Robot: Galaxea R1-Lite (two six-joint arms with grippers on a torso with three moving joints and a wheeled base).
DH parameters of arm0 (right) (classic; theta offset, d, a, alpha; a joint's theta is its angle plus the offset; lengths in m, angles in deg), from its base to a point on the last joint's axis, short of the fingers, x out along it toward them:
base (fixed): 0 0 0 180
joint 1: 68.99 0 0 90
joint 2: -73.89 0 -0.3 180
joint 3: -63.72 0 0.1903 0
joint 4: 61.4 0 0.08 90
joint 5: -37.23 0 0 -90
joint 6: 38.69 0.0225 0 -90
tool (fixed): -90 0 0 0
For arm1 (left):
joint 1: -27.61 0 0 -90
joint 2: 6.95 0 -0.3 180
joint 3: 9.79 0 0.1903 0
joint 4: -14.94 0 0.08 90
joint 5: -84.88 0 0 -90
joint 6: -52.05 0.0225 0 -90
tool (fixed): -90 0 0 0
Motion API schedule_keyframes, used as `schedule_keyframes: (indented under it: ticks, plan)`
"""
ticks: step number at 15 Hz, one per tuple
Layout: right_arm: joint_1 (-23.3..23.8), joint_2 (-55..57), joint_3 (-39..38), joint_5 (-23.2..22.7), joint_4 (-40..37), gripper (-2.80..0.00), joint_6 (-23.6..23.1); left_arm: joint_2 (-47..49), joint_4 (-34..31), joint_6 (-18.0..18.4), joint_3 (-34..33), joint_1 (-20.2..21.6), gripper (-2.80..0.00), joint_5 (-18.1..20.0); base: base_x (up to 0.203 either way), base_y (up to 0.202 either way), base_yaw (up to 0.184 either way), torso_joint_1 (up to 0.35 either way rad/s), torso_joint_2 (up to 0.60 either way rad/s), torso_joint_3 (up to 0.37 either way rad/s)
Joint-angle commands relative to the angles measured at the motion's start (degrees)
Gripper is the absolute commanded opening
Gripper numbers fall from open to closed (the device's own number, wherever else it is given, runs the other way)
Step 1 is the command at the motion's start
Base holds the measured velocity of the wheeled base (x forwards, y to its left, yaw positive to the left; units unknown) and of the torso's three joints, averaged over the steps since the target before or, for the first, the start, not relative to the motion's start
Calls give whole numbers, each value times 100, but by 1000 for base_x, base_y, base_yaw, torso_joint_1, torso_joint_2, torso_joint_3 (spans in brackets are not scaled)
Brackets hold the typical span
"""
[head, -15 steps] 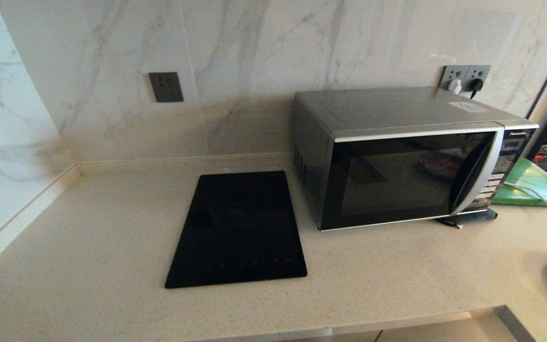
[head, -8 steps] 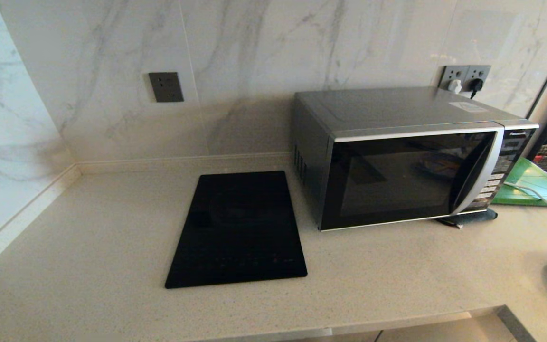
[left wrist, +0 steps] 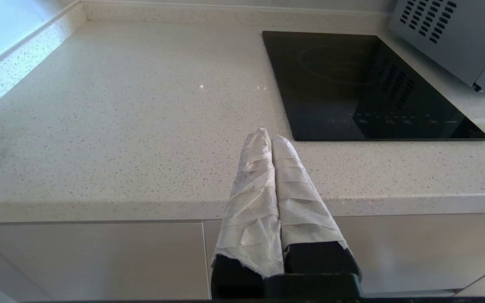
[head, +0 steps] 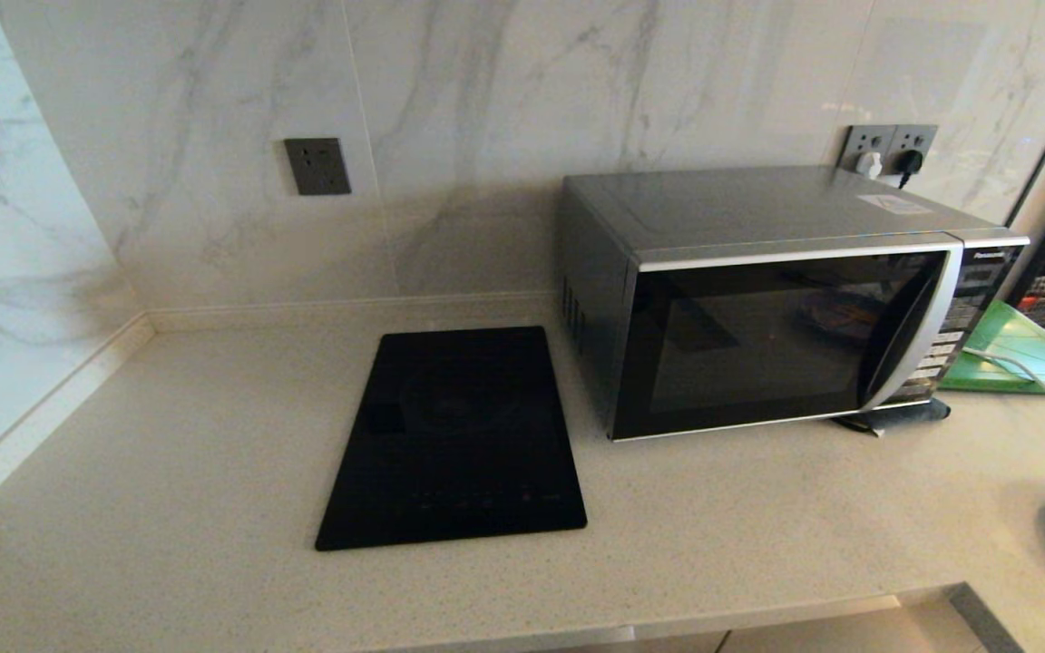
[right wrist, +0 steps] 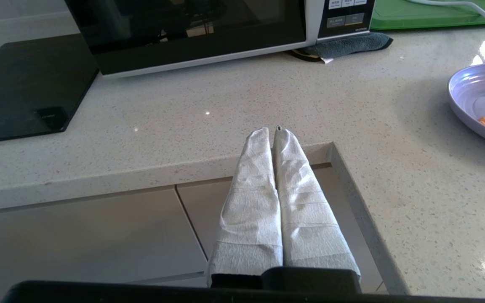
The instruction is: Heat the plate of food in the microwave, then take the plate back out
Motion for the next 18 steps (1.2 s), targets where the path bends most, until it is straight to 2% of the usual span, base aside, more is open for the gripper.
schedule_keyframes:
  ticks: [1, 18]
  plan:
    - [2, 7, -9, 1, 1, -280, 4, 9, 1, -2, 0, 1, -280, -2, 0, 0, 0, 0, 0, 0]
    - [2, 7, -9, 1, 1, -280, 4, 9, 1, -1, 0, 1, -280, -2, 0, 0, 0, 0, 0, 0]
